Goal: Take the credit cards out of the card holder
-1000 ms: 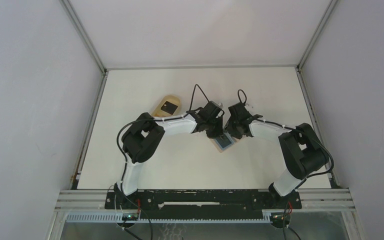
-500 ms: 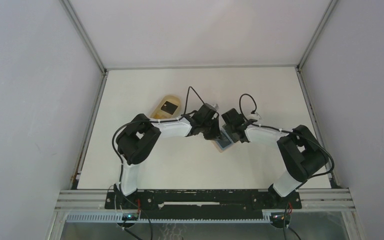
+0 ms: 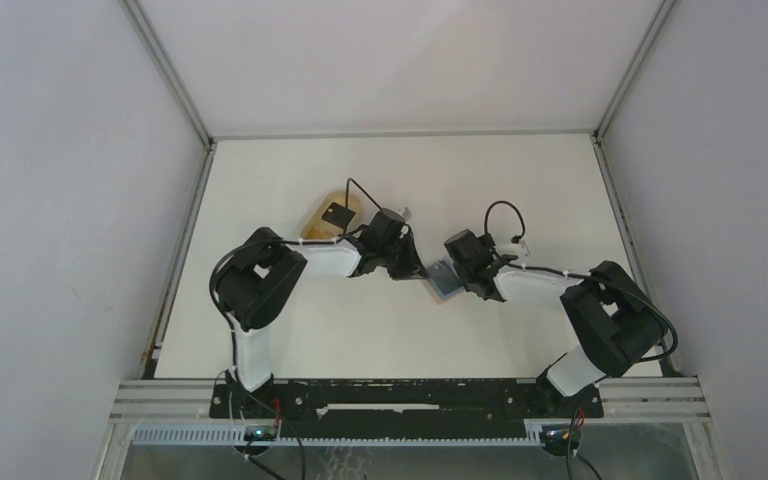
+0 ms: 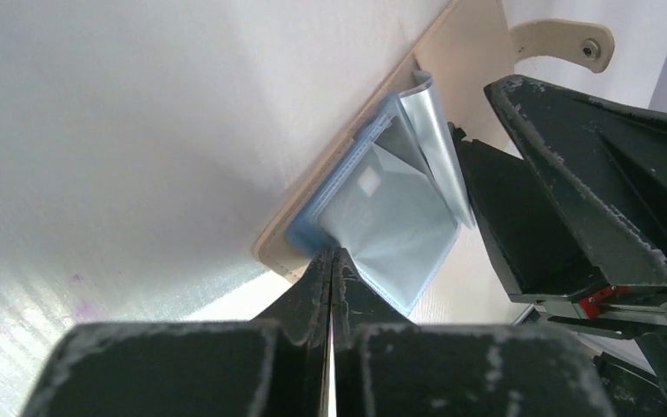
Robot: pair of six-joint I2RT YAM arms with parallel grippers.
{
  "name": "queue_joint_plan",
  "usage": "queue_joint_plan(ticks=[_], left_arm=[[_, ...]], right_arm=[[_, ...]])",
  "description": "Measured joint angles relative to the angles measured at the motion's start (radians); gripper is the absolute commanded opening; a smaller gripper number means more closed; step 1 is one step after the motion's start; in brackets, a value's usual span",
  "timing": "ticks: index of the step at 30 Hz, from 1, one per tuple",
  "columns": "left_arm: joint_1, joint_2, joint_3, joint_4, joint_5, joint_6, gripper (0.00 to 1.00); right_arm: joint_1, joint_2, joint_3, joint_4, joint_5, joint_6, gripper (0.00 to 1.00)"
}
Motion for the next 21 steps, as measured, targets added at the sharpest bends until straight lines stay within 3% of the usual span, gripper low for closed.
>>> queue_joint_plan(ticks=[5, 9, 16, 21], left_arm=[[0.0, -0.003, -0.04, 0.06, 0.014, -0.019, 0.0], [-0.002, -0.006, -0.056, 0.078, 0.012, -0.03, 0.0], [-0.009, -0.011, -0.058, 0.073, -0.011, -0.029, 0.0], [-0.01, -0.014, -0.057, 0.069, -0.022, -0.029, 0.0]], right_arm=[[-0.013, -0.027, -0.024, 0.033, 0.035, -0.039, 0.68], [-0.055, -0.1, -0.054, 0.06, 0.043, -0.18, 0.66], [-0.069, -0.336, -0.042, 0.201, -0.154, -0.636, 0.64], [-0.007, -0.385, -0.002, 0.146, -0.287, -0.931, 0.61]])
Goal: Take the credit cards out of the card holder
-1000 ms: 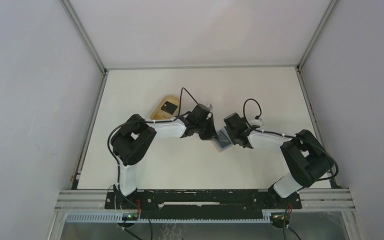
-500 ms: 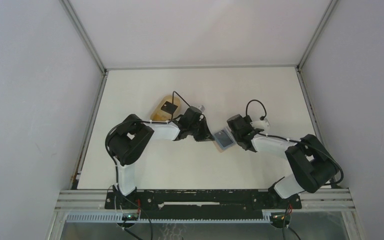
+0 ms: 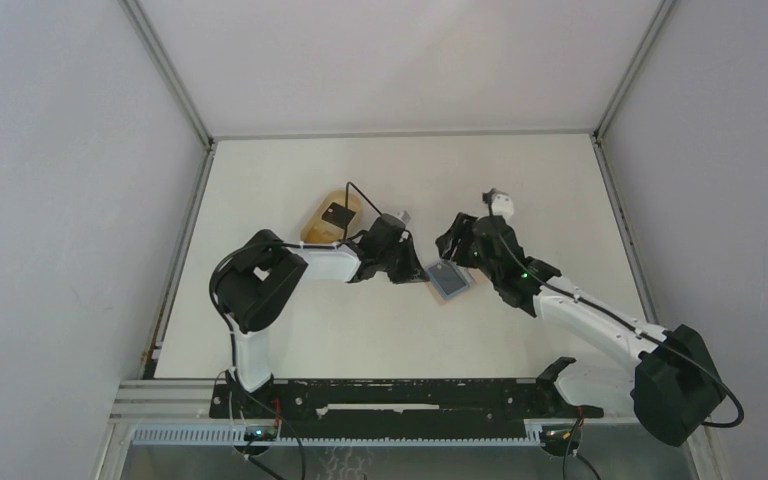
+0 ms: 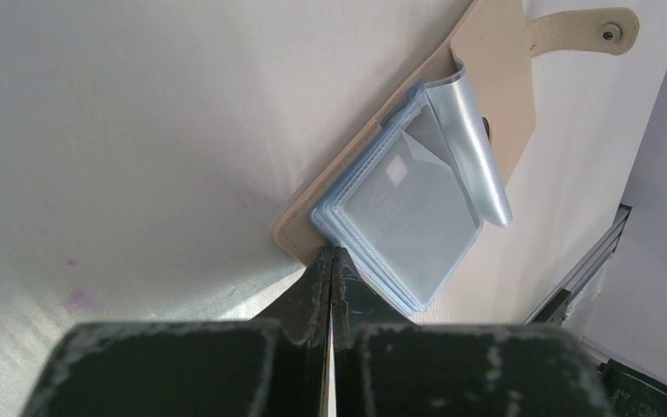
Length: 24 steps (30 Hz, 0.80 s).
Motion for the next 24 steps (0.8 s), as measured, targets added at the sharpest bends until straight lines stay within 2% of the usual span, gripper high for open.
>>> queue_joint_plan(ticks=[6, 10, 16, 24], left_arm=[[-0.002, -0.003, 0.003, -0.01, -0.008, 0.0, 0.0], [-0.002, -0.003, 0.004, -0.012, -0.008, 0.0, 0.0], [-0.002, -0.003, 0.004, -0.013, -0.009, 0.0, 0.0], [-0.002, -0.005, 0.004, -0.019, -0.011, 0.0, 0.0]], right_arm=[[0.089, -0.001, -0.029, -0.109, -0.156, -0.137, 0.5], [0.113, 0.037, -0.05, -0.135, -0.224, -0.159, 0.49], [0.135, 0.196, -0.042, -0.134, -0.285, -0.17, 0.48], [0.139, 0.264, -0.041, -0.126, -0.27, -0.154, 0.47]])
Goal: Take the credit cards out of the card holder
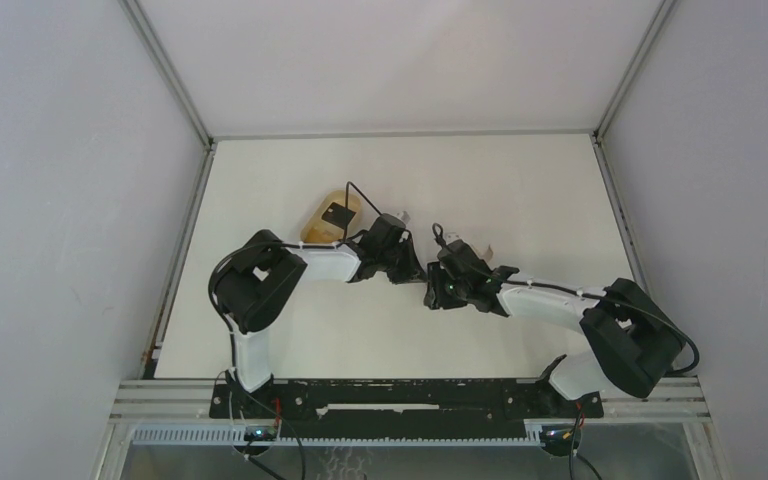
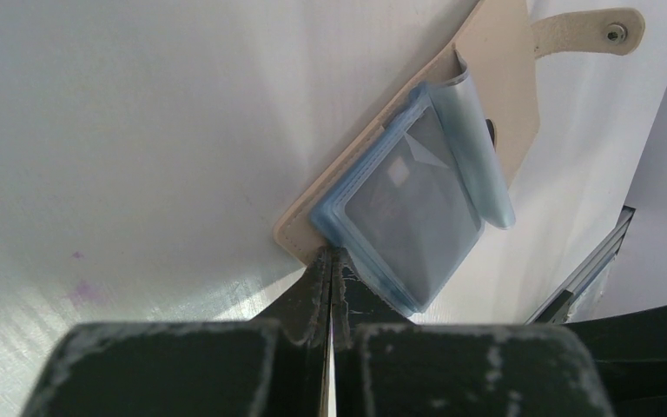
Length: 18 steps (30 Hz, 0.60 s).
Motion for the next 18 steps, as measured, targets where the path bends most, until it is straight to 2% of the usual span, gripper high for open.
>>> queue_joint_plan(ticks=[18], left_arm=[[0.0, 0.0, 0.0, -0.002, 0.0, 0.0, 0.0]], right_arm=[[-0.042, -0.016, 0.011, 0.029, 0.17, -0.025, 0.46]])
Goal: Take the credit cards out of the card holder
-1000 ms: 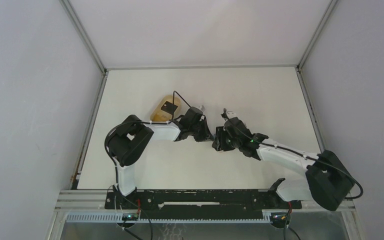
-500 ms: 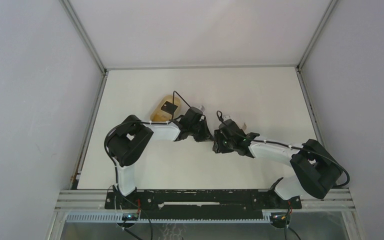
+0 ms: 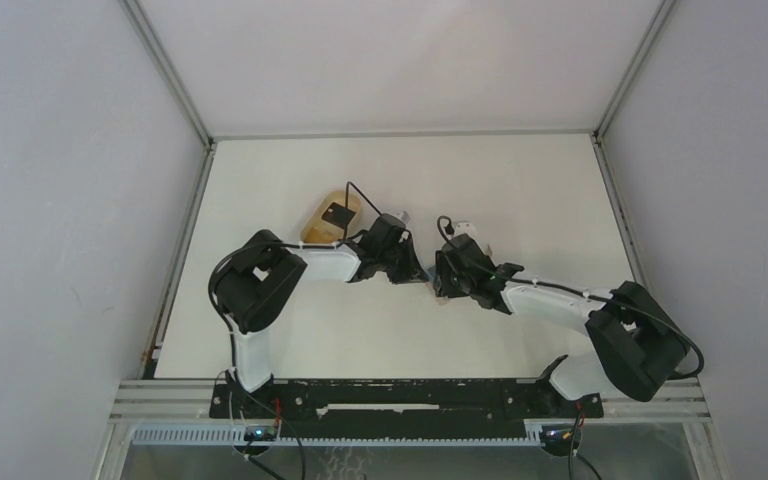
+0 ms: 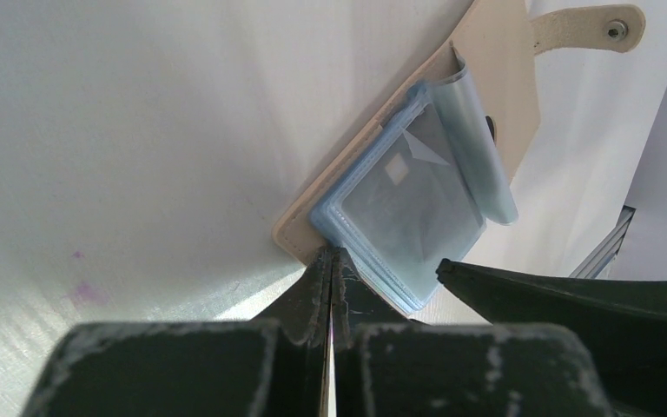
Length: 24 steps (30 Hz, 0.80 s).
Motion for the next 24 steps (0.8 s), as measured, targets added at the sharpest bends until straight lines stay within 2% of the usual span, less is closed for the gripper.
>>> queue_joint_plan(ticks=[10, 15, 24], left_arm=[[0.0, 0.0, 0.0, 0.0, 0.0, 0.0, 0.0], [0.0, 0.0, 0.0, 0.0, 0.0, 0.0, 0.0], [0.0, 0.0, -0.001, 0.001, 0.001, 0.0, 0.0]], right_arm=[[0.111, -0.036, 0.006, -0.022, 0.136, -0.09, 0.46], [0.165, 0.029, 0.056, -0.052, 0.227, -0.134, 0.46], [0.19, 0.122, 0.114, -0.065, 0.311, -0.175, 0.46]])
